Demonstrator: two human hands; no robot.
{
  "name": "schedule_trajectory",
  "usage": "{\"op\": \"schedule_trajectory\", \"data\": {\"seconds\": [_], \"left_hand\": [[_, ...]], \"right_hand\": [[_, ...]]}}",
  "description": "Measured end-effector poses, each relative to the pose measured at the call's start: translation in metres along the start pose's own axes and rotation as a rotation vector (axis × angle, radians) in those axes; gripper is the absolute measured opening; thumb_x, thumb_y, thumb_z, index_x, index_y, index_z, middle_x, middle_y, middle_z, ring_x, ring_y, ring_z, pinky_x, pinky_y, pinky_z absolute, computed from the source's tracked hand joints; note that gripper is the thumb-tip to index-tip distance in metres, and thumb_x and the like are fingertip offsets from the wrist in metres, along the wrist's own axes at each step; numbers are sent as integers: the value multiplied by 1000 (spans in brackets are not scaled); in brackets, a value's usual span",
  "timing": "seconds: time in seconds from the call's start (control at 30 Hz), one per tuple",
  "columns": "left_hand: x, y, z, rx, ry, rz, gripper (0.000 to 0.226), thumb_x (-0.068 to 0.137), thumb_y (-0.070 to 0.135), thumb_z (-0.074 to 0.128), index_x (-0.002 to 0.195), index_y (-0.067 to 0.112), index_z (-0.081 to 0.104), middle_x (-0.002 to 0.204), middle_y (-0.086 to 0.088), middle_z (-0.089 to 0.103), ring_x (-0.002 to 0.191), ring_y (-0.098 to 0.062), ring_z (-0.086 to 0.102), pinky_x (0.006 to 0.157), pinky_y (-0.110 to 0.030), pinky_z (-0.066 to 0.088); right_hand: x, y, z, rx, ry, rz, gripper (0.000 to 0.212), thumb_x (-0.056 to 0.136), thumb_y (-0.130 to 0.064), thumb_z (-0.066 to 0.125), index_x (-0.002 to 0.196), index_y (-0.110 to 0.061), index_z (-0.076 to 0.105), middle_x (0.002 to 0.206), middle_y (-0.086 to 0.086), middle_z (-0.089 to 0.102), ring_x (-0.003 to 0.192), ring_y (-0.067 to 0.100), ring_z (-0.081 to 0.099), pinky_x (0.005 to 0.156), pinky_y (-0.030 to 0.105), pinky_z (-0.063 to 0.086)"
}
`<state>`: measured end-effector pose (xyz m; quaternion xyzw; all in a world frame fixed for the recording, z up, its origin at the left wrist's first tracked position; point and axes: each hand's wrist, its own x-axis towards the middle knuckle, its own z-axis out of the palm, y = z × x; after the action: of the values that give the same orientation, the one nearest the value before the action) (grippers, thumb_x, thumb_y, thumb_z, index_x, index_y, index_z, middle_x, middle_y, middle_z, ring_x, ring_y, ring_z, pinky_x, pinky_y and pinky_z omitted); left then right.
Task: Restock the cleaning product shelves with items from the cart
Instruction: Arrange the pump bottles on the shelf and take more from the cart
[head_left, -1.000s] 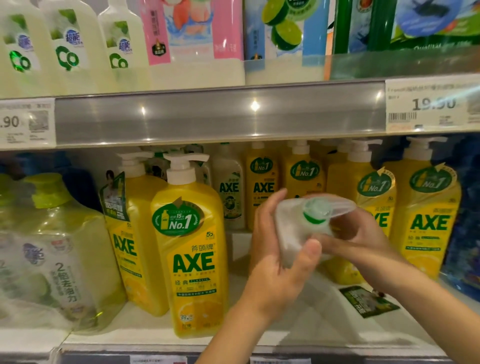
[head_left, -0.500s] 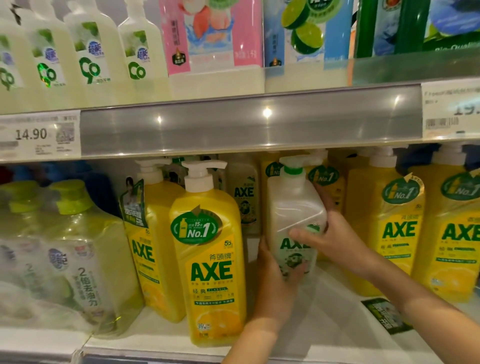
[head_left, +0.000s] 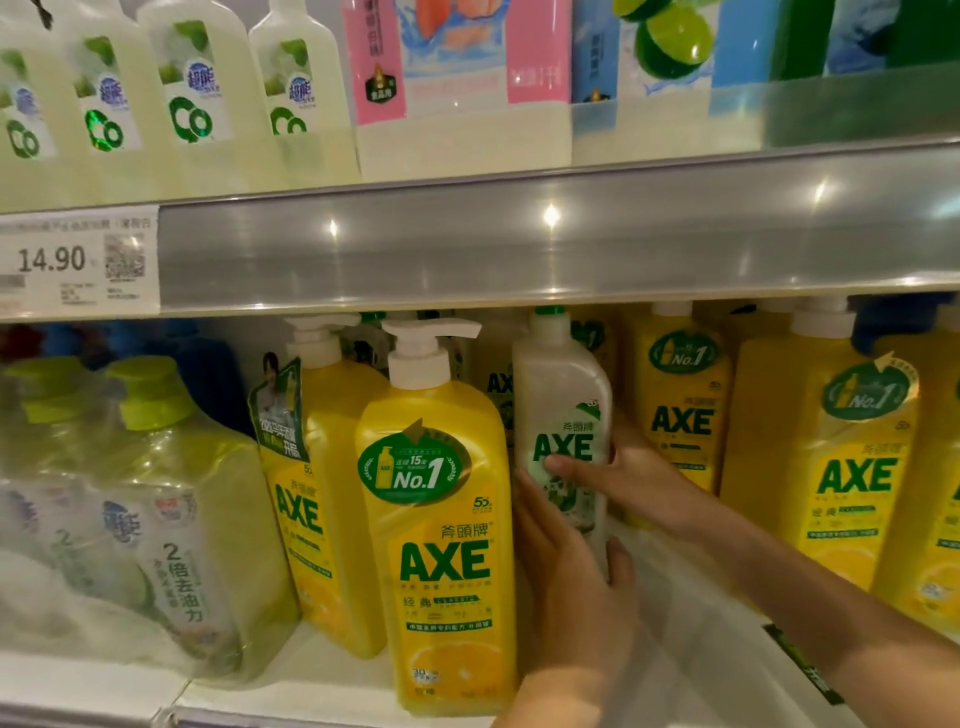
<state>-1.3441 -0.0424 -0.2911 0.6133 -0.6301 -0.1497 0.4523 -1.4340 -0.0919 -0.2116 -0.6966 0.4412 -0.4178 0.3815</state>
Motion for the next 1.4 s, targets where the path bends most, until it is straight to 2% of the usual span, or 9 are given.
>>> {"op": "schedule_trajectory", "data": {"seconds": [0.2,0.33,0.53,0.73,0.87,1.07,1.23,1.3,1.4], "left_hand": [[1,10,-9,178,-112,-16,103,93,48,35,99,33,-66,134,-5,-53,132,-18,-42,113,-33,-24],[0,6,-7,91,-68,-35,86,63,61,9,103,41,-64,139,-4,-46,137,-21,-38,109,-27,-24],[0,9,-10,107,-149,-28,113,93,37,47,96,41,-66,128,4,-57,134,-16,-42,117,-32,-16],[-1,9,-13,31,-157,-20,107,93,32,49,114,19,-55,132,2,-55,139,-18,-37,121,-35,-6],[-3,9,-15,-28,-141,5,100,93,28,49,128,17,-44,144,2,-48,139,-15,-36,121,-32,-7],[-10,30,-33,-155,-147,104,79,100,19,43,149,25,-18,154,11,-29,136,7,-22,92,7,-15],[-34,33,-67,-125,-92,448,47,97,31,46,143,37,37,152,32,11,121,35,8,103,5,9],[-36,24,-81,-156,73,654,30,94,26,49,121,27,59,136,19,49,118,15,45,95,-13,46],[-37,2,-93,-197,383,957,18,97,13,47,105,12,63,110,-1,64,105,-5,61,82,-17,53]], "right_hand": [[33,-1,19,-61,17,-16,40,80,-25,76,116,-18,59,110,2,70,101,15,68,87,35,57],[56,1,26,-101,55,17,50,79,-20,77,123,-11,56,114,8,67,102,20,66,88,39,56],[95,33,30,-164,151,20,128,30,-81,74,135,-18,39,128,8,52,116,25,55,90,47,54],[99,17,45,-132,204,73,89,73,-19,82,139,-5,24,135,17,41,126,31,45,101,45,46],[101,17,50,-167,238,91,83,77,-18,78,138,1,25,136,20,40,125,33,45,97,35,43],[81,-5,54,-164,204,276,50,97,-13,54,135,11,34,136,27,45,125,38,47,80,18,45],[22,-13,34,308,216,187,27,94,-19,60,119,-11,55,120,20,60,112,37,59,95,45,50],[-8,-22,31,426,189,131,18,94,-21,59,110,-15,60,120,21,63,107,36,63,82,32,56],[-48,-26,39,422,67,24,38,88,-45,55,116,-20,61,121,4,66,110,16,64,89,30,54]]}}
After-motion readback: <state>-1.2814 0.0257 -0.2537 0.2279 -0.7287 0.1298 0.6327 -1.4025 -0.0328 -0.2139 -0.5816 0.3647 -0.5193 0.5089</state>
